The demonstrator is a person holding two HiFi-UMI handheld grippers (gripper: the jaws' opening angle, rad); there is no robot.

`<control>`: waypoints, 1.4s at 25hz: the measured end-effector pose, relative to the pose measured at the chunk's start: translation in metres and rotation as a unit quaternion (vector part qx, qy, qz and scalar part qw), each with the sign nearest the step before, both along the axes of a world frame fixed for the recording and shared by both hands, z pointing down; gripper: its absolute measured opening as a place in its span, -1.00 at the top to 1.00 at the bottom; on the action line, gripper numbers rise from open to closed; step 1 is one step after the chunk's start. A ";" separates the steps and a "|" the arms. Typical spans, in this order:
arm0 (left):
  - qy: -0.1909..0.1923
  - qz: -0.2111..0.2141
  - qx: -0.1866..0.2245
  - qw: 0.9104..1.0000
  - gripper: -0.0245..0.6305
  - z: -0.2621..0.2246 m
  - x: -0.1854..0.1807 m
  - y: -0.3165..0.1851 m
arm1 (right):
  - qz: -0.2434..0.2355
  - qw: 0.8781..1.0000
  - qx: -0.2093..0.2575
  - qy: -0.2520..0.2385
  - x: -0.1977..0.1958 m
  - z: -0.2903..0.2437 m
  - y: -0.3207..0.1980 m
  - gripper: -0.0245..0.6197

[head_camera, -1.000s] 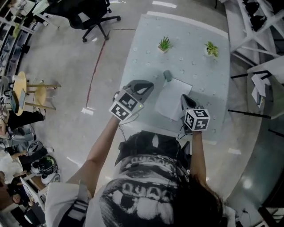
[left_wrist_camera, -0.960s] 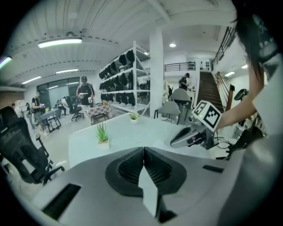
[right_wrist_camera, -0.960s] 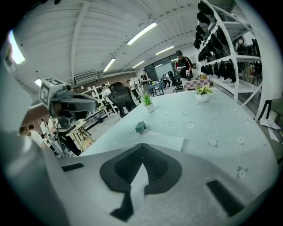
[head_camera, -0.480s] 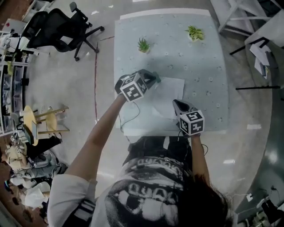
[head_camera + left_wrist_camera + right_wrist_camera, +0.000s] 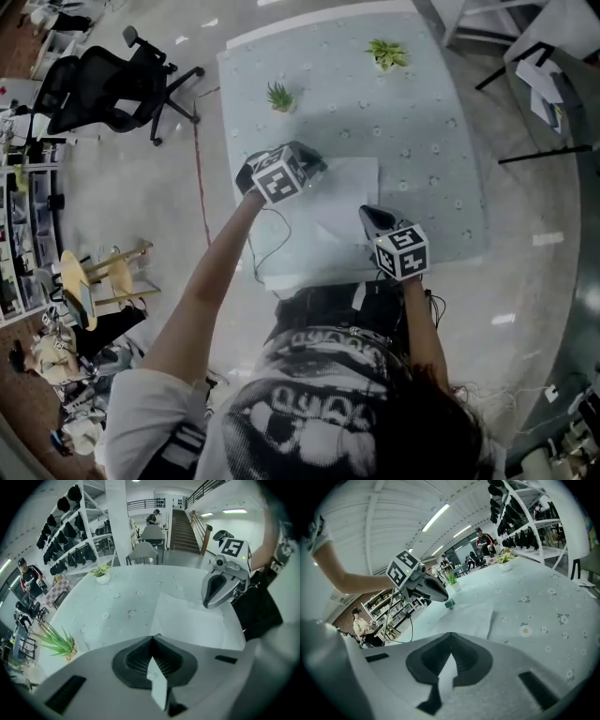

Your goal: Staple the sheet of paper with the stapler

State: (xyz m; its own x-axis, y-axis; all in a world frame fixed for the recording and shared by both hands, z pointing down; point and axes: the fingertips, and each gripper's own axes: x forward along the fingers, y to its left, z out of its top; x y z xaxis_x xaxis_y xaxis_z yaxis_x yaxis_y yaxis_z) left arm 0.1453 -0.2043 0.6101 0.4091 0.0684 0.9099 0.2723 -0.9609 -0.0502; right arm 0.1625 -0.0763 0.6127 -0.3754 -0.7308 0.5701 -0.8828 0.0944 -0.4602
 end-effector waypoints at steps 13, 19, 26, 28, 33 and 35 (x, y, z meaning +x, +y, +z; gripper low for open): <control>-0.080 0.054 -0.001 0.995 0.92 0.003 0.002 0.008 | 0.005 1.000 -0.006 -0.007 0.008 0.005 0.010 0.91; -0.097 0.068 -0.001 0.993 0.92 0.001 0.001 0.012 | 0.009 1.000 -0.004 -0.011 0.012 0.006 0.012 0.91; -0.129 0.076 0.000 0.989 0.92 0.011 0.002 0.014 | 0.015 1.000 -0.001 -0.019 0.020 0.007 0.012 0.91; -0.155 0.096 0.013 0.983 0.92 0.014 0.002 0.015 | 0.018 1.000 0.001 -0.021 0.021 0.006 0.010 0.91; -0.163 0.065 0.016 0.984 0.92 0.016 0.003 0.015 | 0.023 0.999 0.011 -0.031 0.024 0.005 0.004 0.91; -0.165 0.058 0.025 0.984 0.92 0.017 0.003 0.014 | 0.021 0.999 0.016 -0.033 0.024 0.005 0.000 0.91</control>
